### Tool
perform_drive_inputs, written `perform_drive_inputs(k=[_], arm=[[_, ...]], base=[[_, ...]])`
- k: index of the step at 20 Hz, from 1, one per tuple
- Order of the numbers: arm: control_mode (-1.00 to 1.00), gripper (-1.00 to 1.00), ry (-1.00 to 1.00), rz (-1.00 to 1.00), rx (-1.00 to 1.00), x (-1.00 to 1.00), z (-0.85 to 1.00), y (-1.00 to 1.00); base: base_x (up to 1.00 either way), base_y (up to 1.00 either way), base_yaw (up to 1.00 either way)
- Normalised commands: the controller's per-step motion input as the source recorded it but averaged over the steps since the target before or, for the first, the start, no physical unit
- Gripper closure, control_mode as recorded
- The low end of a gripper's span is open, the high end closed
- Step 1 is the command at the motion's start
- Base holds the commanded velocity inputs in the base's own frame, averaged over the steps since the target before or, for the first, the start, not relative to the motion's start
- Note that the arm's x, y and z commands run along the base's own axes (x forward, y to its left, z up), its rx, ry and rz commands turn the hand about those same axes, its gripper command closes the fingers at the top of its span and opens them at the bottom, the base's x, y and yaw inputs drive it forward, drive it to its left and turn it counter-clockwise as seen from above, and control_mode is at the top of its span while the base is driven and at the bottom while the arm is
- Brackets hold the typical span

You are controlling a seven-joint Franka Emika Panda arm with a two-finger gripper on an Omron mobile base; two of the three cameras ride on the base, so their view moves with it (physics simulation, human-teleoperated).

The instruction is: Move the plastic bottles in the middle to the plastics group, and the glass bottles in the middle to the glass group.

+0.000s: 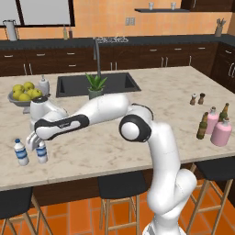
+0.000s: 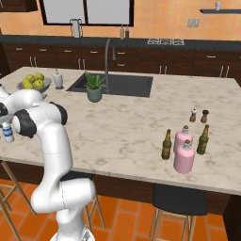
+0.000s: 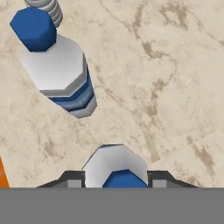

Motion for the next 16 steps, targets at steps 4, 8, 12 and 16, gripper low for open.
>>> perform_drive_inputs(k=[4,8,12,16], arm=[[-1.0,1.0,0.0,0.0,0.0,0.0,-0.15,0.0],[-1.0,1.0,0.0,0.01,0.0,0.12,0.01,0.09],[-1.0,1.0,0.0,0.0,0.0,0.11,0.0,0.06],[-1.0,-1.0,0.0,0.0,0.0,0.01,0.0,0.0]], base=[[0.0,0.0,0.0],[0.0,0.0,0.0],[0.0,0.0,0.0],[0.0,0.0,0.0]])
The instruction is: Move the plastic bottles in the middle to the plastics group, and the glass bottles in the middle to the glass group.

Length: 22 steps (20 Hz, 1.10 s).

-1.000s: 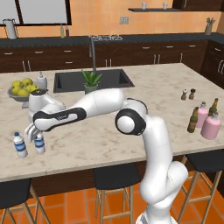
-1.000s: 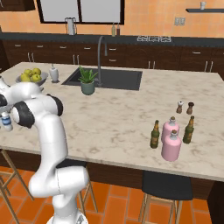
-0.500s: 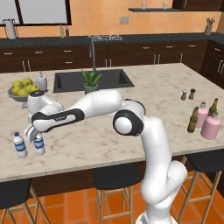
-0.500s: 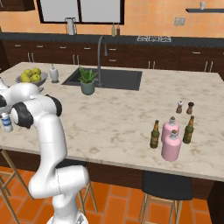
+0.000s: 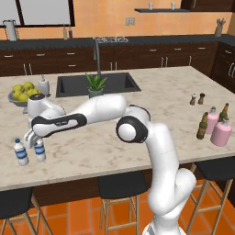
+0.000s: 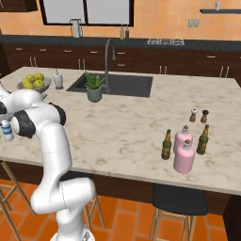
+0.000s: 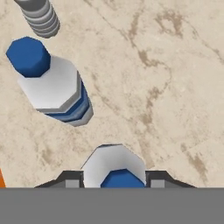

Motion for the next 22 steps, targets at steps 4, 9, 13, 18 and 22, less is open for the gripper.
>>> perform_drive_inputs(k=[4,9,13,18,22], arm=[[-1.0,-1.0,0.0,0.0,0.0,0.0,0.0,0.0],[-1.0,-1.0,0.0,0.0,0.0,0.0,0.0,0.0],[-1.0,-1.0,0.0,0.0,0.0,0.0,0.0,0.0],[-1.0,-1.0,-0.02,0.0,0.0,-0.1,0.24,-0.01],[-1.0,-1.0,-0.07,-0.02,0.01,-0.52,0.31,-0.37]], base=[[0.0,0.0,0.0],[0.0,0.0,0.0],[0.0,0.0,0.0],[0.0,0.0,0.0],[0.0,0.0,0.0]])
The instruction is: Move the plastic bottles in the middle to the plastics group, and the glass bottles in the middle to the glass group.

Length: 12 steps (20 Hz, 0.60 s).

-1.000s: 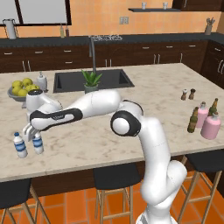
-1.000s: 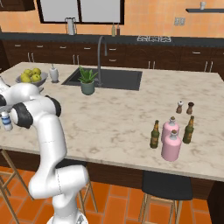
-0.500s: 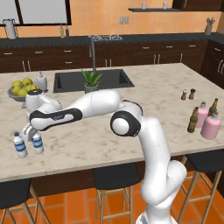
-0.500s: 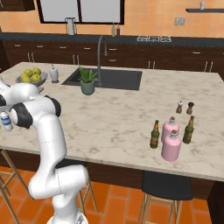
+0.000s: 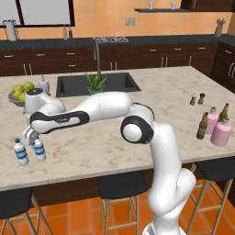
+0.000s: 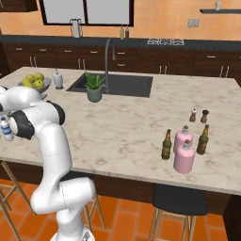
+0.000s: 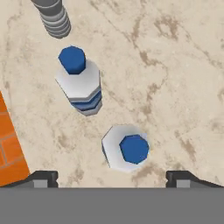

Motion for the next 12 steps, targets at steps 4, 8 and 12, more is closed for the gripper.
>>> perform_drive_inputs(k=[4,8,12], arm=[[-1.0,-1.0,-0.05,-0.08,0.09,-0.76,0.05,-0.79],[-1.0,-1.0,-0.05,-0.13,0.17,-0.76,0.0,-1.0],[-1.0,-1.0,-0.01,-0.18,0.23,-0.74,0.0,-1.0]], base=[[0.0,0.0,0.0],[0.0,0.0,0.0],[0.0,0.0,0.0]])
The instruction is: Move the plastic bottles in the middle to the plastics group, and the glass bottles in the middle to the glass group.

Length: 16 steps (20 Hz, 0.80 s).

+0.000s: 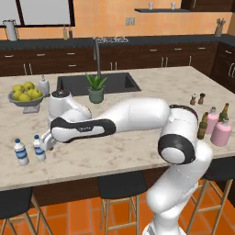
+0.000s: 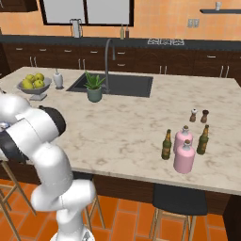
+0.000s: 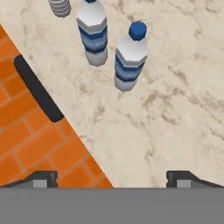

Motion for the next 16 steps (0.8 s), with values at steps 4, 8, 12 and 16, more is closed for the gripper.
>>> perform_drive_inputs(k=[4,8,12,16], arm=[[-1.0,-1.0,0.0,-0.19,0.26,-0.64,0.0,-1.0],[-1.0,-1.0,0.0,-0.2,0.27,-0.65,0.0,-1.0],[-1.0,-1.0,0.0,-0.21,0.26,-0.68,0.0,-1.0],[-1.0,-1.0,0.0,-0.21,0.23,-0.6,0.41,-1.0]], base=[[0.0,0.0,0.0],[0.0,0.0,0.0],[0.0,0.0,0.0],[0.0,0.0,0.0]])
